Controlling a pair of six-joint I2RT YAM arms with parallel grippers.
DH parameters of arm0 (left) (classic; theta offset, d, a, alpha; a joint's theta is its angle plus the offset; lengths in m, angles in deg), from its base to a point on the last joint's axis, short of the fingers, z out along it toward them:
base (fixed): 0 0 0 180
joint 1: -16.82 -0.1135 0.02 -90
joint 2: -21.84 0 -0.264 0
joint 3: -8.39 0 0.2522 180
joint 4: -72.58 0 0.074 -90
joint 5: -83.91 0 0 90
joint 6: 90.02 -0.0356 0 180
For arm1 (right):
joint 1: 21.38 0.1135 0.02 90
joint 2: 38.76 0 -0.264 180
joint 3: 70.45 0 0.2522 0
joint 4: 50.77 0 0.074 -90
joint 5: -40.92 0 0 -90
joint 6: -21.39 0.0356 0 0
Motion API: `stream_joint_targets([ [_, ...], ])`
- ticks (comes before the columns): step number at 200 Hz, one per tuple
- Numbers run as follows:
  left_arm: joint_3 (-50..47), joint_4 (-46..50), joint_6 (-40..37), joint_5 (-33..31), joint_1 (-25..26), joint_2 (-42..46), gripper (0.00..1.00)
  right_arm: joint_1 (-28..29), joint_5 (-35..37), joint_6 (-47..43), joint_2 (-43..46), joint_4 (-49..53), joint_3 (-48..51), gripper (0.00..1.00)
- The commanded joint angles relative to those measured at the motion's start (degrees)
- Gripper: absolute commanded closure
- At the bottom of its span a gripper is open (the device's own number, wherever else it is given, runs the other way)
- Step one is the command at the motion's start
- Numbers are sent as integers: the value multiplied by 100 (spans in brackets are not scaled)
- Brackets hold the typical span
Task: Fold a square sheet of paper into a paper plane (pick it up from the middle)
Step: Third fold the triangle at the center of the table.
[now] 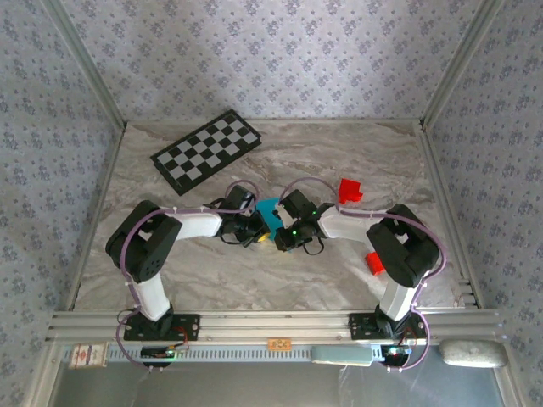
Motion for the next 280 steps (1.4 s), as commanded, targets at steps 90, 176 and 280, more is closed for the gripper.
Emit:
stream_joint_targets([
  [90,-41,1205,-251,-693,11,-491,95,-277,-402,-230,245,732,483,88],
  [176,112,1237,-340,-642,-3,-434,95,-463,-530,-166,1337,877,817,87],
  [280,308,959,-347,-461,15,-291,94,-160,-422,215,400,-103,204,90],
])
